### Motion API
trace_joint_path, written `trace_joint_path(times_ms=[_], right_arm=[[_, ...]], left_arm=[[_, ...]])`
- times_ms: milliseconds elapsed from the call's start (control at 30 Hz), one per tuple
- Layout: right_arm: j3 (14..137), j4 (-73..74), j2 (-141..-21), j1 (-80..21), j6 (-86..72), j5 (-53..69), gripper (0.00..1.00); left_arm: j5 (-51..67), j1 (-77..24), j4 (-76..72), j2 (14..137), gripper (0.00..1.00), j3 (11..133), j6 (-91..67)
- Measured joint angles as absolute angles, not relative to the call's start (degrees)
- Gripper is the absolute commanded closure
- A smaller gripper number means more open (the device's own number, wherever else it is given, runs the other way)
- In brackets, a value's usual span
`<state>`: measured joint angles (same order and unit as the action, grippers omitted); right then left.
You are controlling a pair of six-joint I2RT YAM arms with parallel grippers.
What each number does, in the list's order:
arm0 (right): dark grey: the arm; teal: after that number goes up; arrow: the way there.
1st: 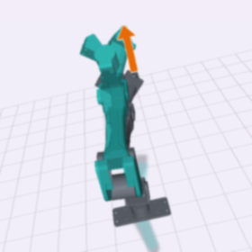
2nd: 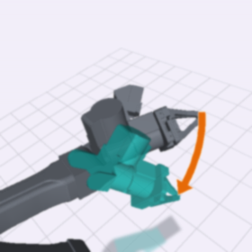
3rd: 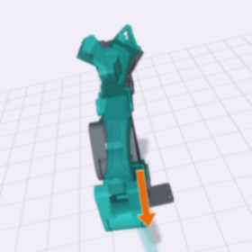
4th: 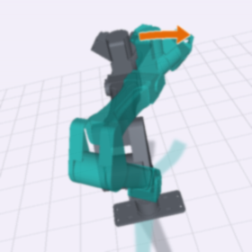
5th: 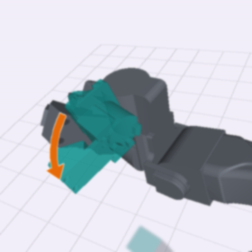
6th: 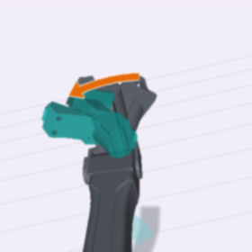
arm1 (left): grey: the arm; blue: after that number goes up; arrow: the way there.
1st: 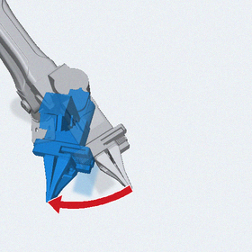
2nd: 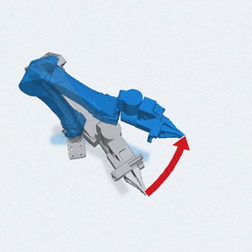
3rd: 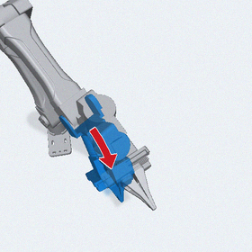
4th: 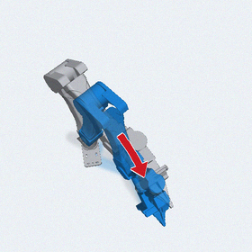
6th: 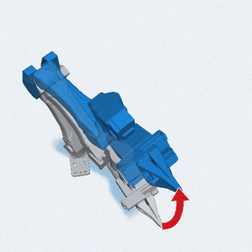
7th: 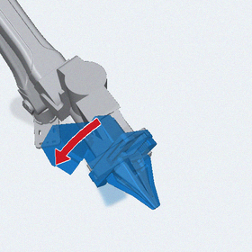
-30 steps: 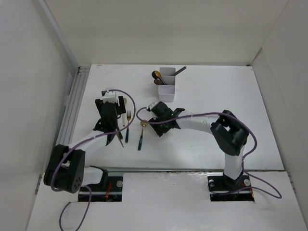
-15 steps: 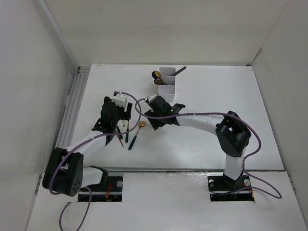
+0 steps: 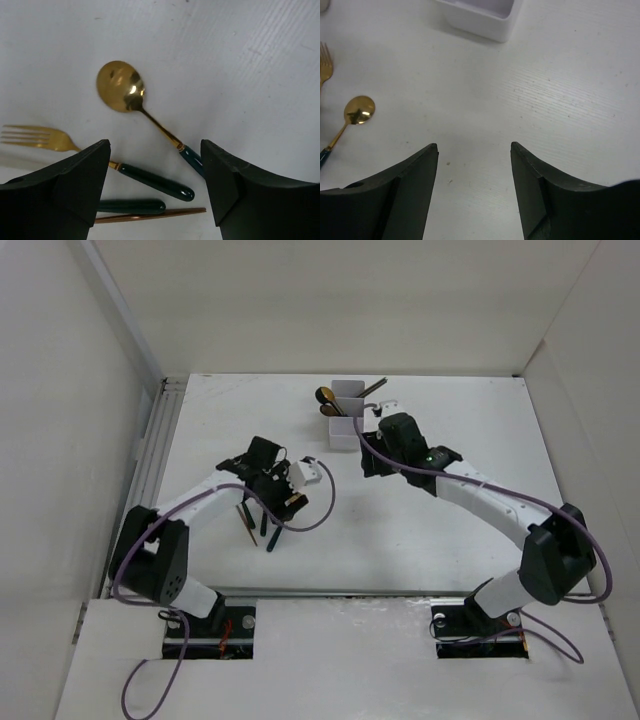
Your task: Sort the eating utensils into containers
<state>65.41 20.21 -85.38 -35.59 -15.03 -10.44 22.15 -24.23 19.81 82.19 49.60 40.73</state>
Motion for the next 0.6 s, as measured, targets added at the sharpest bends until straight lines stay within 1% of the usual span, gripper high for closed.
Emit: trace_joint_path(times_ms=[100, 200, 333, 400, 600], right_arm=[[65.4, 19.9, -85.2, -35.8, -14.1, -9.2, 0.35], [65.4, 19.9, -85.9, -35.9, -13.1, -7.9, 0.35], [65.3, 19.9, -86.7, -35.8, -12.2, -6.3, 0.35], [64.7, 19.8, -86.7, -35.8, -11.8, -5.3, 0.35], [63.7, 20.1, -86.7, -35.7, -10.7, -3.8, 0.35]], left_arm=[[22.5, -26.8, 26.1, 88.1, 0.33, 54.6, 41.6], [22.4, -28.9, 29.9, 91.1, 0.32, 55.7, 41.1], [21.8, -30.4, 34.1, 91.5, 0.32, 55.5, 38.3], [20.7, -30.4, 34.5, 91.5, 0.3, 55.5, 36.0], [16.5, -30.4, 34.2, 91.5, 0.32, 55.5, 28.9]])
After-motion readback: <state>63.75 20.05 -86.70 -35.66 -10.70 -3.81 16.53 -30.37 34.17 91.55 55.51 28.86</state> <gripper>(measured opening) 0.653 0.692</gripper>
